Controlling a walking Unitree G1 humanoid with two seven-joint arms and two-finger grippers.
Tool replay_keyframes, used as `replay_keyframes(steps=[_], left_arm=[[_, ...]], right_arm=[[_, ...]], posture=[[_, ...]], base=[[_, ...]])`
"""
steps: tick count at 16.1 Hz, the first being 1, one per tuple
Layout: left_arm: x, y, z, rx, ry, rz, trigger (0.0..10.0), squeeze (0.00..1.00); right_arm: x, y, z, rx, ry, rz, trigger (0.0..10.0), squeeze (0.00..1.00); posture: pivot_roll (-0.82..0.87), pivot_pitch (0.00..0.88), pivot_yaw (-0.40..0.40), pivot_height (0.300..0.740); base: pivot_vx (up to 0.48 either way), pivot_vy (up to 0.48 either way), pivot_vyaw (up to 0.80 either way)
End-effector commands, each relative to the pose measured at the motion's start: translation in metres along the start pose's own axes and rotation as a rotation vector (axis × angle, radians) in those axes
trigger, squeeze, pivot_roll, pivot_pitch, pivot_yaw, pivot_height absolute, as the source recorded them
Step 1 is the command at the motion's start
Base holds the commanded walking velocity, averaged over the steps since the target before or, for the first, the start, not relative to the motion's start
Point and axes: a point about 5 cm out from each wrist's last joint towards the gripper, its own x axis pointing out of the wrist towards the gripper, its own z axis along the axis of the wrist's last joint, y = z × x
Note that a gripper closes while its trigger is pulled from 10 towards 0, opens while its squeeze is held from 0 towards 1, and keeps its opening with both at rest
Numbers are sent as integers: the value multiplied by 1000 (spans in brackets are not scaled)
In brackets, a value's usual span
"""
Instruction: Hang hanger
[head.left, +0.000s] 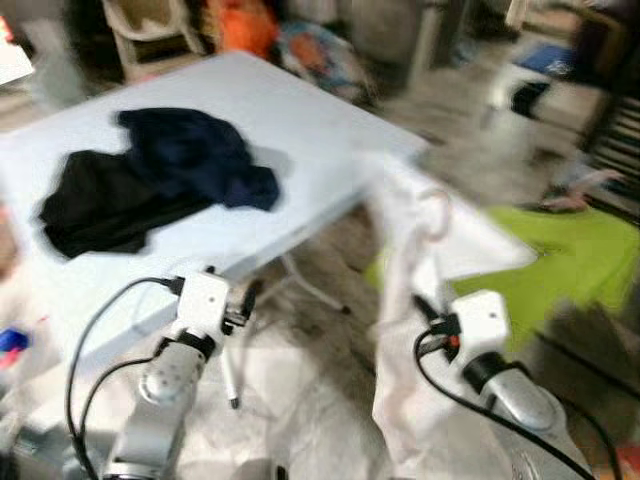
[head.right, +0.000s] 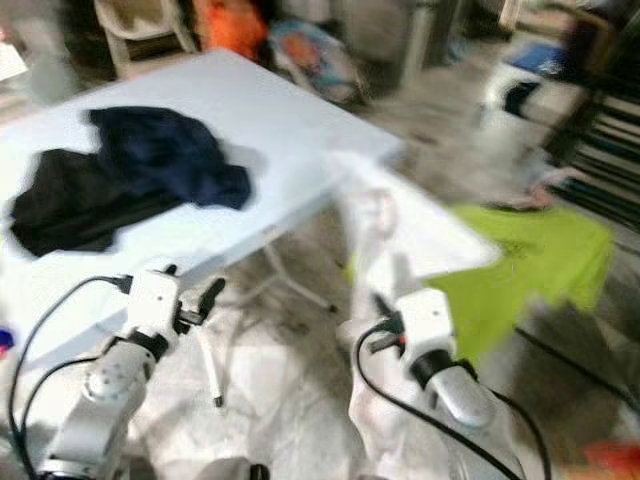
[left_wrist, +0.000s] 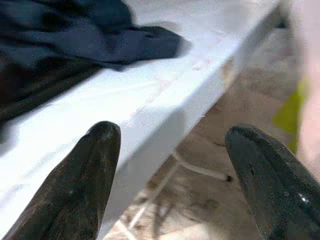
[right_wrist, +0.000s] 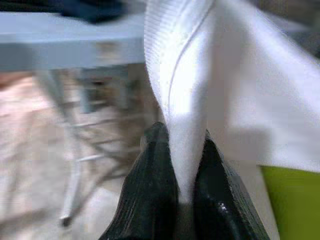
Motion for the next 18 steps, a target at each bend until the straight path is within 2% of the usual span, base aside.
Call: replay_keyframes(steps=[1, 5, 10, 18], left_arm=[[3, -6, 3, 9, -10, -34, 10000, 0], [6, -8, 2, 7, -4, -72, 10000, 0], [8, -12, 2, 16, -11, -68, 10000, 0], [9, -15, 1, 19, -7, -84, 10000, 0]], right_arm=[[0, 2, 13, -33, -42, 75, 10000, 0], [-2, 4, 15, -68, -26, 189, 10000, 0], [-5, 0, 12, -59, -13, 170, 10000, 0], [-3, -14, 9, -35, 2, 39, 10000, 0]], posture=[[-85, 0, 49, 740], [-84, 0, 48, 740], [-90, 0, 49, 740], [-94, 0, 50, 740]], base=[[0, 0, 800], [0, 0, 800], [0, 0, 688], [-255, 0, 0]])
